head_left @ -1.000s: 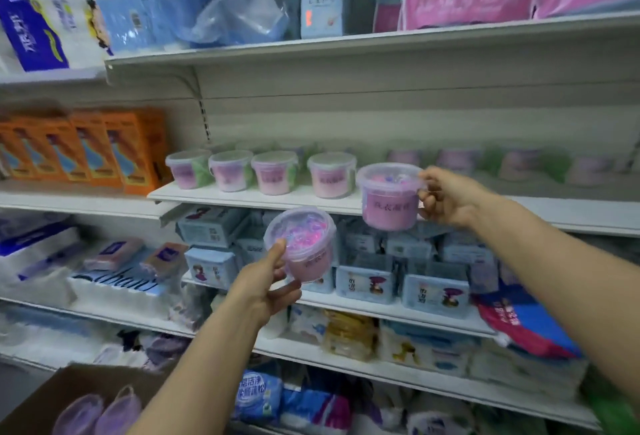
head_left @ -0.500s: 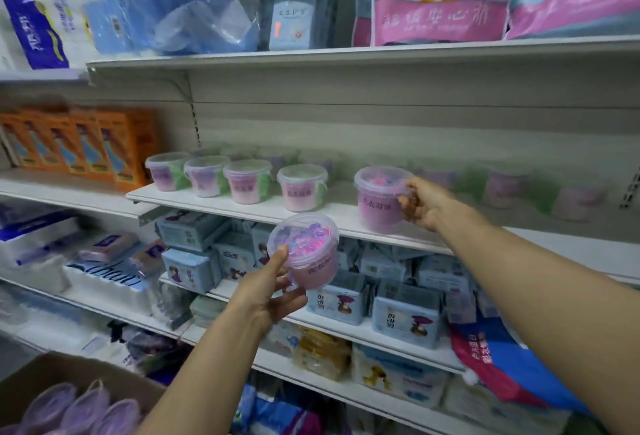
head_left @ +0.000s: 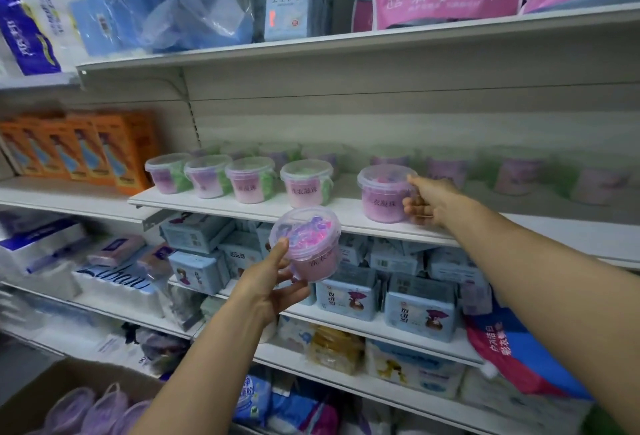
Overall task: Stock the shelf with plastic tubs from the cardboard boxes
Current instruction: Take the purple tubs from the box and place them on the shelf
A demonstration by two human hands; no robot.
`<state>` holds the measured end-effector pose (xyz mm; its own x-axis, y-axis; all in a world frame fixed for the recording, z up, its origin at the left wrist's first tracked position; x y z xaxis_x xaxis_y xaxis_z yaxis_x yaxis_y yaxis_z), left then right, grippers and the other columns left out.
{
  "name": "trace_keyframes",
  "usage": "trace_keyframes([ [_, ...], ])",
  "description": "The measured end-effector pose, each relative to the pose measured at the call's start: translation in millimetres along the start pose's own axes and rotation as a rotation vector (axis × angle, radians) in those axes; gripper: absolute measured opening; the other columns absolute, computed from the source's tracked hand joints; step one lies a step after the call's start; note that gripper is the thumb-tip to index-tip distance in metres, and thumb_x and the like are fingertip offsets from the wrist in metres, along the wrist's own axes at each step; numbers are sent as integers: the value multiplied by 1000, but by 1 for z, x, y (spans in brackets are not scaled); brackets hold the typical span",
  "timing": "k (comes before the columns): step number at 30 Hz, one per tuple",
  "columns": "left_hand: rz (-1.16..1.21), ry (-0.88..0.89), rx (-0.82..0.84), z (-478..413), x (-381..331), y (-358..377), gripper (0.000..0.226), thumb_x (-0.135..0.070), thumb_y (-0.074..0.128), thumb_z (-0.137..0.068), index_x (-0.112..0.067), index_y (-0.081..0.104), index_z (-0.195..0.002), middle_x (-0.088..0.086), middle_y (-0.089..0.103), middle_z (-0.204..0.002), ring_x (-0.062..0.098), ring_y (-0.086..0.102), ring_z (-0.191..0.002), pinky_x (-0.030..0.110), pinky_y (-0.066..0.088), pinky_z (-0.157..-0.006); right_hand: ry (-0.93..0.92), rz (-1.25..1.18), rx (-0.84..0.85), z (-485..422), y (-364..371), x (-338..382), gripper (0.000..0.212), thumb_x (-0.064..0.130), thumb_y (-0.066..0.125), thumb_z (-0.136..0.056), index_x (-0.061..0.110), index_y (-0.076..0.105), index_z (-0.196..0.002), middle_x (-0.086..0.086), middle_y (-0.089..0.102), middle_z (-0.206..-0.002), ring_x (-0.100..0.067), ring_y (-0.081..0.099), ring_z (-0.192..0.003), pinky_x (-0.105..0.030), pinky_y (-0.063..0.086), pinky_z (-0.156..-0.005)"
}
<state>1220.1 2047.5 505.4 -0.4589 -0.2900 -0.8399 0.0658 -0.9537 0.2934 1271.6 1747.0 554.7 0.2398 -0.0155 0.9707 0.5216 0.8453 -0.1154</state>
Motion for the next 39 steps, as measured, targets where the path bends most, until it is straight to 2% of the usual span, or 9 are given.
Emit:
trace_keyframes([
  [3, -18, -14, 36, -4, -3, -2, 47, -44, 67, -84, -3, 60, -103, 19, 59, -115, 37, 68, -90, 40, 61, -58, -143, 234, -67, 12, -11, 3, 33, 41, 49, -94, 9, 57, -93, -12, 68, -75, -22, 62, -56, -30, 48, -60],
  [6, -52, -22, 83, -6, -4, -2, 47, -45, 68, -84, -3, 60, -104, 18, 60, -116, 37, 67, -94, 41, 61, -61, -429, 600, -106, 34, -27, 6, 17, 32, 59, -89, 15, 55, -86, -4, 63, -86, -24, 64, -78, -33, 49, -72],
  [9, -84, -26, 129, -7, -3, -1, 44, -44, 69, -83, -3, 59, -97, 19, 60, -114, 38, 67, -92, 43, 61, -61, -622, 866, -80, 70, -43, 1, 25, 32, 62, -87, 20, 54, -106, 4, 57, -102, -19, 57, -93, -36, 50, -83],
  [13, -143, -6, 205, -8, -2, 9, 50, -43, 71, -81, -1, 59, -106, 21, 60, -115, 37, 69, -89, 37, 61, -60, -682, 1143, -172, 104, -66, -8, 29, 38, 53, -91, 25, 50, -117, 5, 57, -117, -16, 54, -92, -32, 45, -74],
  [16, -209, 8, 274, -3, -2, 27, 49, -42, 69, -83, 0, 59, -105, 23, 62, -115, 36, 69, -90, 35, 61, -61, -660, 1296, -207, 120, -84, -12, 32, 39, 48, -94, 24, 47, -122, 2, 53, -128, -21, 55, -103, -34, 47, -78],
  [25, -384, 14, 522, 12, 0, 150, 42, -40, 63, -89, -7, 60, -115, 21, 65, -112, 35, 69, -94, 38, 61, -68, -664, 1347, -324, 124, -158, -7, 40, 41, 50, -91, 24, 48, -127, 1, 53, -133, -23, 57, -107, -36, 49, -81],
  [30, -454, 53, 511, 11, 8, 221, 43, -41, 63, -89, -5, 60, -112, 16, 60, -115, 34, 65, -100, 40, 61, -61, -669, 1335, -342, 115, -198, 1, 36, 40, 50, -91, 25, 49, -123, 3, 54, -132, -22, 58, -107, -38, 50, -81],
  [36, -566, 80, 495, 8, 22, 273, 45, -39, 54, -95, -2, 53, -120, 16, 55, -109, 30, 61, -84, 41, 59, -56, -637, 1387, -339, 100, -232, 7, 33, 41, 48, -92, 28, 49, -122, 7, 51, -132, -19, 58, -102, -33, 47, -75],
  [39, -563, 119, 457, 0, 21, 284, 53, -41, 51, -96, 1, 48, -128, 20, 55, -108, 32, 62, -79, 37, 58, -45, -638, 1399, -330, 92, -241, 9, 33, 41, 48, -92, 28, 50, -122, 8, 52, -131, -19, 59, -103, -35, 50, -77],
])
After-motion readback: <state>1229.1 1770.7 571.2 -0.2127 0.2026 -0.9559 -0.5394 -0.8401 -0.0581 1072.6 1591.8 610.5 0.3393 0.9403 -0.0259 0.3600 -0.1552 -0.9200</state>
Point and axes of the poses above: each hand's wrist, its own z-axis away from the middle knuckle, its own y-axis out of the palm, x = y × z, the point moved 3 cm from there along -z, towards the middle knuckle
